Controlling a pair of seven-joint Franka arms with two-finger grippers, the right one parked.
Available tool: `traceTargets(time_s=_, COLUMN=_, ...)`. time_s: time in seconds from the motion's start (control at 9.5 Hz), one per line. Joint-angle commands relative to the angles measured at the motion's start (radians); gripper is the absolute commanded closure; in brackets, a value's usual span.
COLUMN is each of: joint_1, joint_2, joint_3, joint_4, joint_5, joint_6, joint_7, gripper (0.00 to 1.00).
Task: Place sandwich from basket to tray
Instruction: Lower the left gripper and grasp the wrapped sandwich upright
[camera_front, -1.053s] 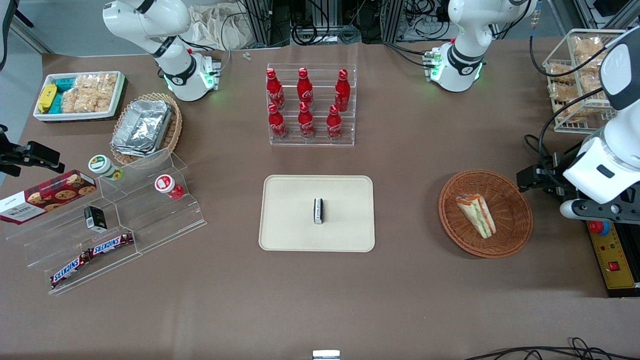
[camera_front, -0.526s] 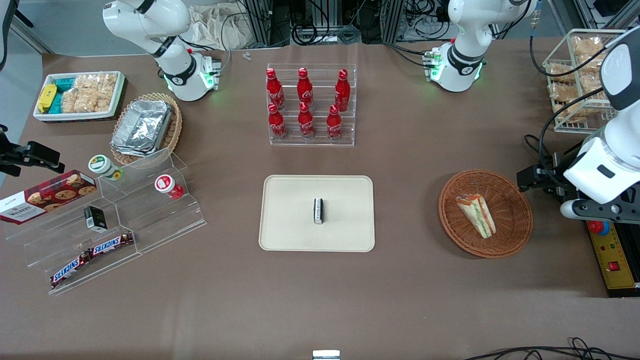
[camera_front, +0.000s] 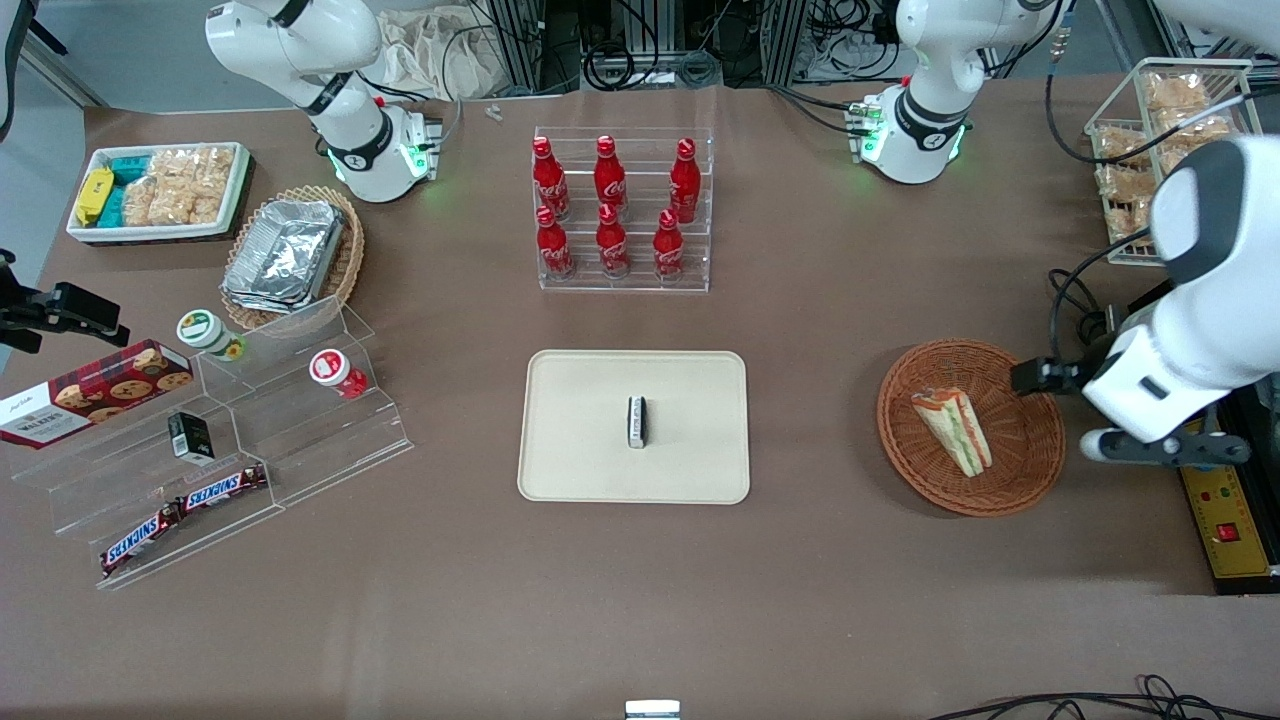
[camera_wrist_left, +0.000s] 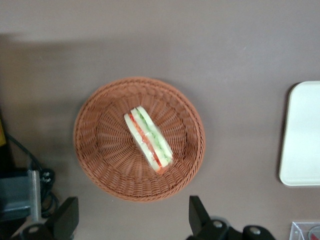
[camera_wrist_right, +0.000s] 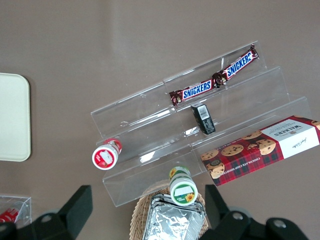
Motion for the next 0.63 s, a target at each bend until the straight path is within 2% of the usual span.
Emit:
traceTargets(time_s=0.0, joint_1=0.007, joint_2=-0.037, joint_3=0.000, joint_4=-0.207, joint_5=-0.006, joint_6=0.170, joint_7=-0.049, gripper=0.02)
traceTargets(time_s=0.32, joint_1=0.007, joint_2=-0.014, joint_3=0.005, joint_4=-0.368, joint_5=-0.005, joint_6=0.437, joint_7=-0.199, gripper=0.02)
traceTargets(time_s=0.53, joint_1=0.007, joint_2=0.030, joint_3=0.005, joint_4=-0.373, joint_5=-0.005, joint_6=0.462, joint_7=-0.254, gripper=0.05)
